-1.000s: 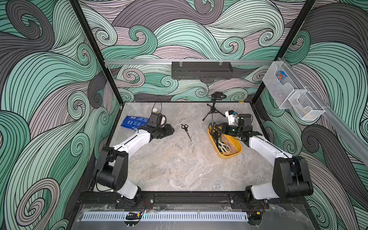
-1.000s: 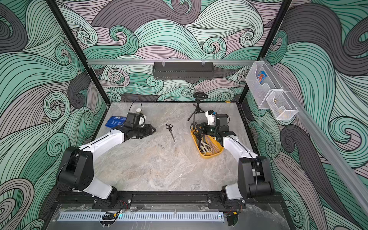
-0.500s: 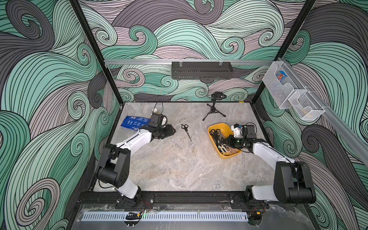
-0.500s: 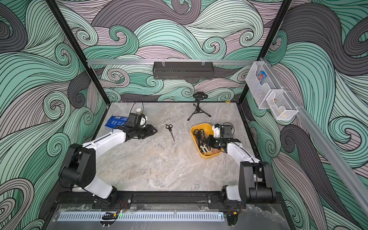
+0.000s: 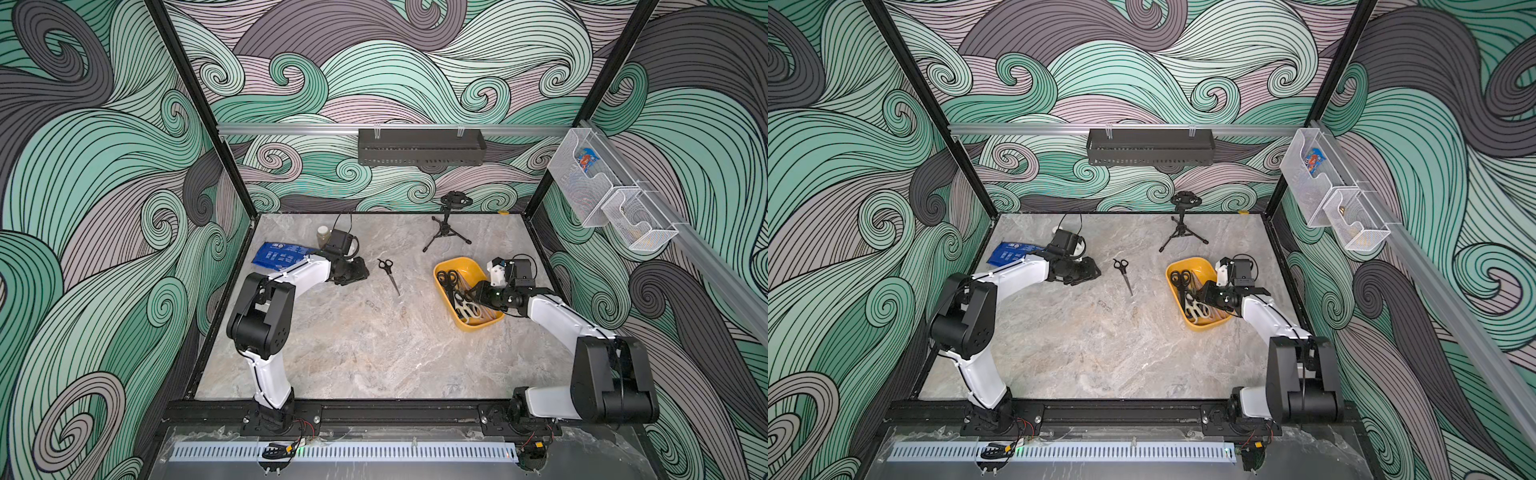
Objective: Put the scissors into the storage box
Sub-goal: Place the scissors in the storage box, then pick up the scissors from the center of the board.
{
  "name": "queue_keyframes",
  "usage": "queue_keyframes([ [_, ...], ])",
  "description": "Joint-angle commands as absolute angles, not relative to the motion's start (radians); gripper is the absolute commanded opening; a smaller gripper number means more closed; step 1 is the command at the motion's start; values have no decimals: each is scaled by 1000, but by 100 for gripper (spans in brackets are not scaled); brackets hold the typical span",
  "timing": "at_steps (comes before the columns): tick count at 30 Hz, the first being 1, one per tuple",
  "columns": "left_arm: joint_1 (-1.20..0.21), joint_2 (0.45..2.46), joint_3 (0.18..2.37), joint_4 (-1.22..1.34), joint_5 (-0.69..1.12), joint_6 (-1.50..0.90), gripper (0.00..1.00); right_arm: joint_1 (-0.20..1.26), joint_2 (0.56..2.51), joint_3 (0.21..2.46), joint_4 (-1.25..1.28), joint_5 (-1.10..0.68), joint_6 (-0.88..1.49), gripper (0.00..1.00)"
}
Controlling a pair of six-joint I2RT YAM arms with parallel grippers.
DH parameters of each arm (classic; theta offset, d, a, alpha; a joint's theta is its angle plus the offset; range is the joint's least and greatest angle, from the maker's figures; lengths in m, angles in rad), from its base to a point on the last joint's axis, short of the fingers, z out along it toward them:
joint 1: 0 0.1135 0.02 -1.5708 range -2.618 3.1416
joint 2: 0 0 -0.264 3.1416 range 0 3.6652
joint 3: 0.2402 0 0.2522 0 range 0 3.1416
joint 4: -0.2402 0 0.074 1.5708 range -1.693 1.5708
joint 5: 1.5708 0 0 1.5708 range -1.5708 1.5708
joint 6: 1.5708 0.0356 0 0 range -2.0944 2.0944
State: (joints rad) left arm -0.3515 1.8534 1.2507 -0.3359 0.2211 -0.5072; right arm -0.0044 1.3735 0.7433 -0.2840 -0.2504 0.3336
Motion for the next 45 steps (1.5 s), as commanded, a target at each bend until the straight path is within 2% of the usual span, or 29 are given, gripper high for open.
queue_keyframes([
  [1, -385, 1905, 1339, -405, 141, -463, 51, -3, 1319, 794, -289, -173, 321, 39],
  [15, -500, 2168, 1697, -573, -139, -403, 48, 2, 1286, 817, -231, -255, 347, 39],
  [26, -501, 2271, 1815, -614, -180, -396, 41, 10, 1305, 825, -207, -283, 353, 39],
  [45, -503, 2362, 1926, -638, -182, -382, 41, 17, 1325, 833, -202, -298, 348, 39],
])
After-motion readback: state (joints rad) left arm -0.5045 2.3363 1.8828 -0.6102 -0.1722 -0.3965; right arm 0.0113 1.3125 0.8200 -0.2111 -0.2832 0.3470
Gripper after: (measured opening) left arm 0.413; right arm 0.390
